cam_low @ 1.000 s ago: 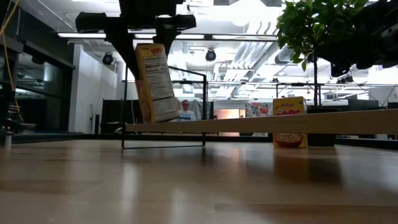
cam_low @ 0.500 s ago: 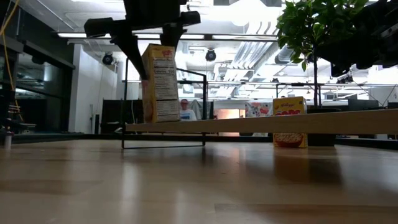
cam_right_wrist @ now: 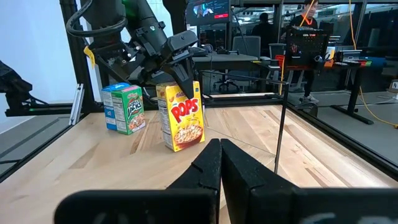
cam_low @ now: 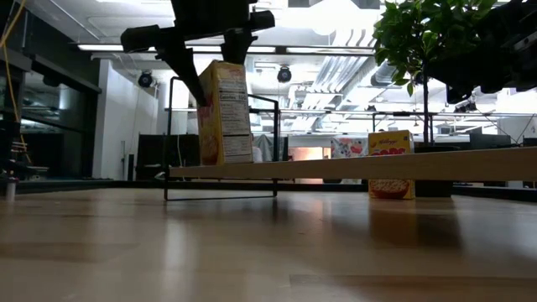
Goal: Stack cereal on shelf
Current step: Put the left yellow cereal box on the shelf
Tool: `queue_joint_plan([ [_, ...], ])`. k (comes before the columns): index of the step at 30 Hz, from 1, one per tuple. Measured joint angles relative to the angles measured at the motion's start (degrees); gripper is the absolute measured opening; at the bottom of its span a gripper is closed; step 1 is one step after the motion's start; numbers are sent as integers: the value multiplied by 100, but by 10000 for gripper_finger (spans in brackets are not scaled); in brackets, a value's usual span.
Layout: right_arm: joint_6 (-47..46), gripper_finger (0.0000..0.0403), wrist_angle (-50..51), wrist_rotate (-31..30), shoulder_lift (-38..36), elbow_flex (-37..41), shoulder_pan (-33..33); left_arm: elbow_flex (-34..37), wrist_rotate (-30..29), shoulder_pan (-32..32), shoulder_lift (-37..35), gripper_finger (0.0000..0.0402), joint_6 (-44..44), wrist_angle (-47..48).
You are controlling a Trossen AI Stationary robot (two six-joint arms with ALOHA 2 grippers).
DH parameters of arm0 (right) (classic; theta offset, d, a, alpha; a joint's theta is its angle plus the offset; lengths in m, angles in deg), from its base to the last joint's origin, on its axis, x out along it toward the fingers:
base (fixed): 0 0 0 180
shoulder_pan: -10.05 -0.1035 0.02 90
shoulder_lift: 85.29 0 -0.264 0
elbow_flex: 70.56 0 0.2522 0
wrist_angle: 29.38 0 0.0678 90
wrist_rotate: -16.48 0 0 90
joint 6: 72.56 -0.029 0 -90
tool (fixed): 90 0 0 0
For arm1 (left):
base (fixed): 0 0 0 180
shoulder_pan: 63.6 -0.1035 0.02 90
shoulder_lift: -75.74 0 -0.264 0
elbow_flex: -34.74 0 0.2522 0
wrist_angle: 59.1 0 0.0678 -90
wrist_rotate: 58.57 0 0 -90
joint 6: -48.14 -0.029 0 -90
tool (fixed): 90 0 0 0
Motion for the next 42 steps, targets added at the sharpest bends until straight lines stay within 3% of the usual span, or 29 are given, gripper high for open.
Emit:
queue_joint_plan([
  [13,0,0,0,-1,0,0,1,0,-805,-1,0,236,-206,0],
  [32,0,0,0,0,-1,0,1,0,-1154,-1,-2,236,479,-52],
  [42,0,0,0,-1,-1,0,-1,0,-1165,17,-2,237,409,-31],
])
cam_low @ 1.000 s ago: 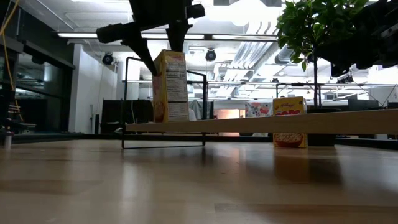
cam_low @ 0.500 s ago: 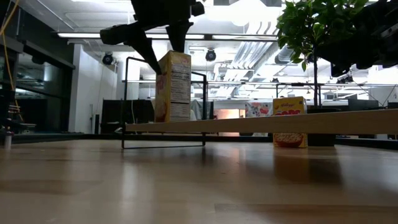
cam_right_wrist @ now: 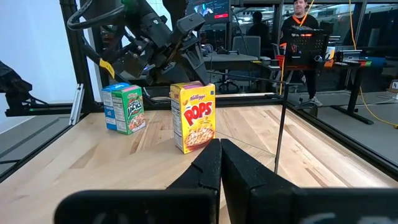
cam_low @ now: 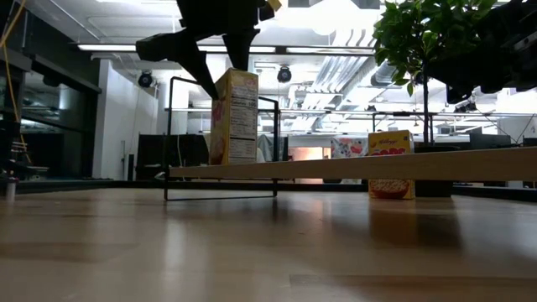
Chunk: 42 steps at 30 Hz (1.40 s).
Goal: Stack cereal on shelf
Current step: Put the left yellow cereal box on the shelf, then put the yellow cereal box aligned with the other yellow cereal box on the shelf
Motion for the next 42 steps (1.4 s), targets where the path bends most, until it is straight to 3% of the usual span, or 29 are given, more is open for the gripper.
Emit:
queue_joint_plan([
  [8,0,0,0,2,0,0,0,-52,-30,126,0,278,-23,99],
  [16,0,0,0,0,0,0,0,-759,38,268,-4,337,453,773],
  [23,0,0,0,1,0,0,2,-1556,166,362,-107,344,1935,1812],
  [28,0,0,0,2,0,0,1,-1496,722,283,-876,344,3113,1712],
  [33,0,0,0,2,0,0,2,-262,767,321,-2493,344,3555,63],
  [39,0,0,0,1,0,0,1,2482,801,248,-4894,344,3126,-3216],
  [42,0,0,0,0,0,0,1,3717,1224,-35,-5800,344,2895,-4682],
])
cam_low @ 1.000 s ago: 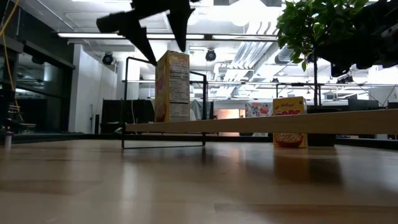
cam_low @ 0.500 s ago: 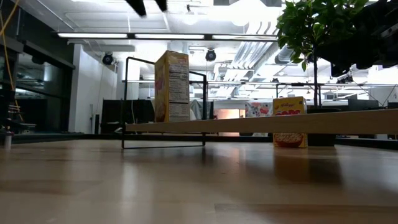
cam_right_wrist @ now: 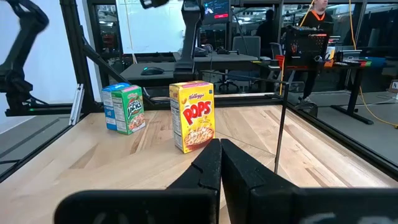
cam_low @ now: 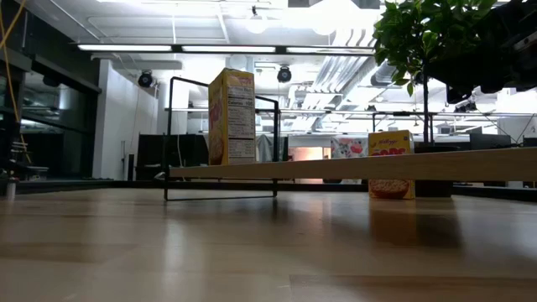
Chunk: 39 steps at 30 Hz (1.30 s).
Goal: Stack cereal on shelf
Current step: Put the yellow cereal box aligned with the other yellow cereal box on the shelf
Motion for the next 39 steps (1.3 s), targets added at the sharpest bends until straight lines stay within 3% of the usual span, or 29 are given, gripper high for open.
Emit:
queue_joint_plan([
  [3,0,0,0,1,0,0,0,935,705,-368,-605,344,-30,-1062],
  [7,0,0,0,1,0,0,1,1774,1581,-848,-1003,344,80,-1783],
  [16,621,0,-16,-1,0,0,-1,3230,3220,-1619,-977,344,167,-3830],
  [20,-567,0,-237,25,2,0,1,3580,3277,-1700,-956,344,165,-4489],
  [24,-1201,0,-1090,-341,4,0,1,3602,3277,-1698,-954,344,157,-4506],
  [30,-866,0,-2746,-615,301,0,1,3602,3250,-1698,-954,344,68,-4533],
  [35,-855,0,-3924,65,1156,0,1,3602,3248,-1698,-954,344,64,-4533],
  [39,-1122,0,-4377,178,2041,-25,-1,3602,3243,-1698,-954,344,62,-4532],
])
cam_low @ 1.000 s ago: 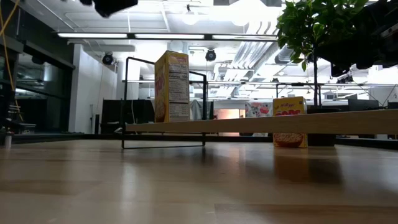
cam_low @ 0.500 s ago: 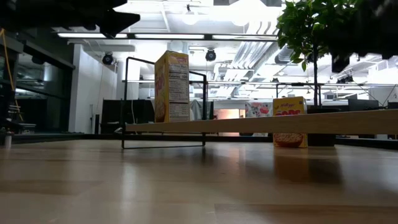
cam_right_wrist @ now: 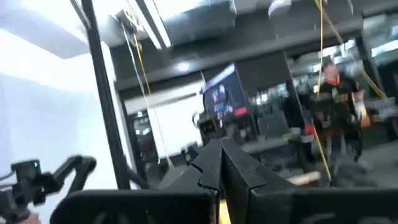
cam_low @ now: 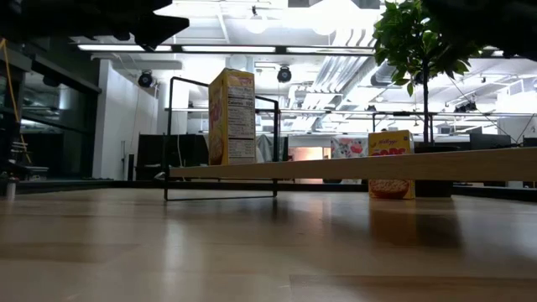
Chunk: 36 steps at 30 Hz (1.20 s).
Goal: Stack cereal on shelf
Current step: Put the yellow cereal box aligned with the other yellow cereal box on the shelf
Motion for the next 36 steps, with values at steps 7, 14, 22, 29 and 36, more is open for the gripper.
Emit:
queue_joint_plan([
  [7,-427,0,345,-452,1526,-788,0,0,-12,0,0,344,0,6],
  [14,-270,47,3263,-1315,2884,-2526,-2,0,-12,0,0,344,2,16],
  [22,-1474,213,7628,-3031,4154,-4538,112,0,-12,0,0,344,2,36],
  [29,-2503,270,9009,-2976,4975,-4985,750,0,-10,0,0,344,2,32],
  [36,-2438,271,9133,-2494,5367,-4985,1463,0,-11,0,0,344,1,-4],
])
